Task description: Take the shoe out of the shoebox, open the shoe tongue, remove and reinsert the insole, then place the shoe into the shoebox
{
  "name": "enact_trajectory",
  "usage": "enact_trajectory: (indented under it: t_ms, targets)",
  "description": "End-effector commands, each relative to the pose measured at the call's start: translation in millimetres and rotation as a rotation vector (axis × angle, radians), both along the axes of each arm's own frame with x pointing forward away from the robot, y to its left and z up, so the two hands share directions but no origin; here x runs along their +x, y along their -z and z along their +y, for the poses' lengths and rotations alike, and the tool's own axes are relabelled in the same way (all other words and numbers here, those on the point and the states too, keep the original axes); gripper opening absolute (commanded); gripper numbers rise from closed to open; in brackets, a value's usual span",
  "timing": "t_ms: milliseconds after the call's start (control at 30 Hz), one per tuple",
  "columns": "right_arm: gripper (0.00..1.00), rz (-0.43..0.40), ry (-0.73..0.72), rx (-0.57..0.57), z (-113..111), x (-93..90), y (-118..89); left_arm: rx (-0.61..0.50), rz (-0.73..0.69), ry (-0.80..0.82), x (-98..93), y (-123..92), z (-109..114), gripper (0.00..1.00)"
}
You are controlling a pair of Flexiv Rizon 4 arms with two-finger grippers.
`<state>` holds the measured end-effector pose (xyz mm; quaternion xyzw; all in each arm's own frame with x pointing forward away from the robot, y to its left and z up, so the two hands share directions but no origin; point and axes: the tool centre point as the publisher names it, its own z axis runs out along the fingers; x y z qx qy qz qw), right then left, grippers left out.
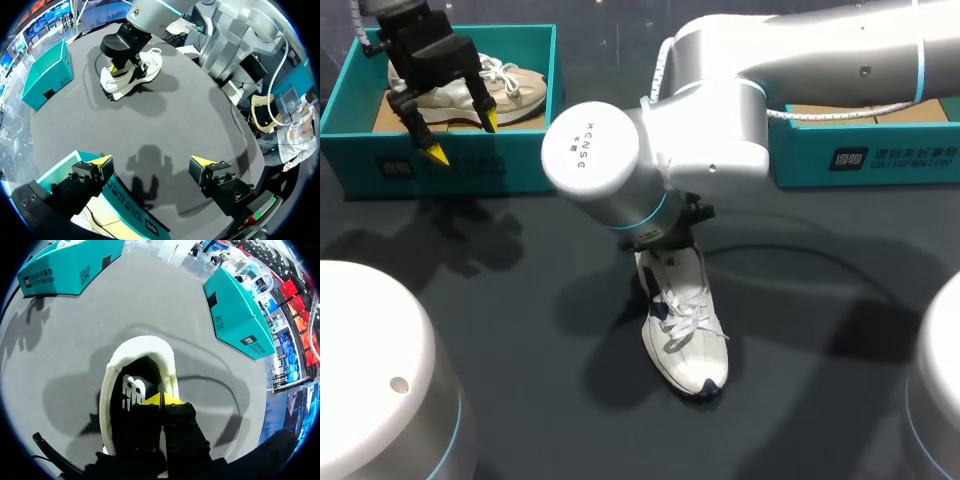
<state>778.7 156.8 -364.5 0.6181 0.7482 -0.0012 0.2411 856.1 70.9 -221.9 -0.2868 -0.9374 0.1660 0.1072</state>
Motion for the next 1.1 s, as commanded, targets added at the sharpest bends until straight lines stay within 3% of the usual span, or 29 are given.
enact_trajectory:
  t_ms: [33, 300, 633, 767, 1100]
  targets:
    - [0.0, 0.058, -0.016, 0.052, -9, 16.9, 27, 0.001, -0.001, 0.001, -0.2, 0, 1, 1.0]
    - [0.0, 0.124, -0.043, 0.125, -4, 20.4, 47, 0.001, -0.001, 0.001, -0.2, 0, 1, 1.0]
    - [0.0, 0.087, -0.072, 0.138, 20, 14.1, 8, 0.001, -0.001, 0.001, -0.2, 0, 1, 1.0]
    - [0.0, 0.108, -0.062, 0.16, 25, 15.5, 4, 0.001, -0.001, 0.001, -0.2, 0, 1, 1.0]
    - [0.0, 0.292, -0.006, 0.277, 23, 20.4, 47, 0.001, -0.001, 0.001, -0.2, 0, 1, 1.0]
